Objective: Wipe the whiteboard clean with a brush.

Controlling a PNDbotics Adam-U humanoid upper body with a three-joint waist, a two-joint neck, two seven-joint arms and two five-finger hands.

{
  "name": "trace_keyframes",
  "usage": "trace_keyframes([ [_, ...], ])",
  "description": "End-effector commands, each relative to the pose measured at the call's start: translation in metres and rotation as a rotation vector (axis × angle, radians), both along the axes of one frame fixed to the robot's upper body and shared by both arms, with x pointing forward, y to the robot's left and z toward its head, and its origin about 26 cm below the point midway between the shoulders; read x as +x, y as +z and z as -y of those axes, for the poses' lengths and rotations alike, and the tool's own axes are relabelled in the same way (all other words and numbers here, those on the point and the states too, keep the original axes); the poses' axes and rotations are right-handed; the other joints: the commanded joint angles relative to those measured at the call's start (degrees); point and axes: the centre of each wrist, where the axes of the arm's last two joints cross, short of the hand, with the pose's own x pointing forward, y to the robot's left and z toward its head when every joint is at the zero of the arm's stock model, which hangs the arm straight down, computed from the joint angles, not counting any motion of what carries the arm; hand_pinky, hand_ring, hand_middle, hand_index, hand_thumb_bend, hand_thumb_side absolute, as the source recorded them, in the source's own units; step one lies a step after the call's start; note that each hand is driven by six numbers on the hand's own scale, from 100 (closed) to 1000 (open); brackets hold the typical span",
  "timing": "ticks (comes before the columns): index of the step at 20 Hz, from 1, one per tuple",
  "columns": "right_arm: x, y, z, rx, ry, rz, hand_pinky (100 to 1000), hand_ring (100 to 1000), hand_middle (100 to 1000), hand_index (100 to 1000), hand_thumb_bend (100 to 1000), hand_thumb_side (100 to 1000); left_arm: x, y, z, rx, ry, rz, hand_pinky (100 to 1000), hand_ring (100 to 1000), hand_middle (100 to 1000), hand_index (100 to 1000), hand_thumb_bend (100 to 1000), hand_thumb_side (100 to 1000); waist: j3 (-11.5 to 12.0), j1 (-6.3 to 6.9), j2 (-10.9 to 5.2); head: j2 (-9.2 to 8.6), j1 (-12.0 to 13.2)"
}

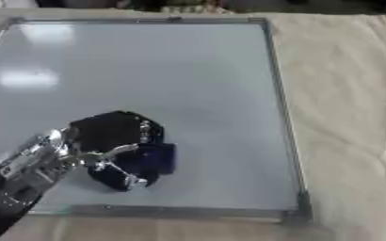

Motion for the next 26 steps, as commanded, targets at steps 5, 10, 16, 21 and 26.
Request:
trace_keyframes([
  [5, -0.004, 0.008, 0.000, -0.018, 0.007, 0.026, 858, 858, 710, 844, 100, 1000, 0.009, -0.008, -0.009, 0.021, 0.049, -0.009, 630, 574, 452, 100, 300, 265, 0.0, -0.24, -0.76, -0.77, 0.3],
  [10, -0.004, 0.008, 0.000, -0.014, 0.009, 0.027, 858, 858, 710, 844, 100, 1000, 0.011, -0.010, -0.012, 0.014, 0.065, -0.016, 613, 555, 429, 100, 252, 235, -0.1, -0.28, -0.92, -0.91, 0.4],
  [16, -0.004, 0.007, 0.000, -0.012, 0.006, 0.027, 858, 858, 710, 844, 100, 1000, 0.015, -0.010, -0.021, -0.016, 0.117, -0.033, 605, 545, 411, 100, 258, 280, 0.0, -0.30, -1.14, -1.02, 0.5],
  [21, -0.004, 0.007, 0.001, -0.013, 0.004, 0.023, 859, 859, 710, 843, 100, 1000, 0.018, -0.007, -0.031, -0.025, 0.155, -0.029, 609, 558, 438, 100, 304, 325, 0.1, -0.29, -1.23, -1.07, 0.4],
  [26, -0.004, 0.006, 0.001, -0.015, 0.002, 0.020, 860, 860, 710, 843, 100, 1000, 0.019, 0.003, -0.042, -0.045, 0.193, -0.013, 595, 541, 417, 100, 249, 331, 0.2, -0.30, -1.31, -1.14, 0.3],
])
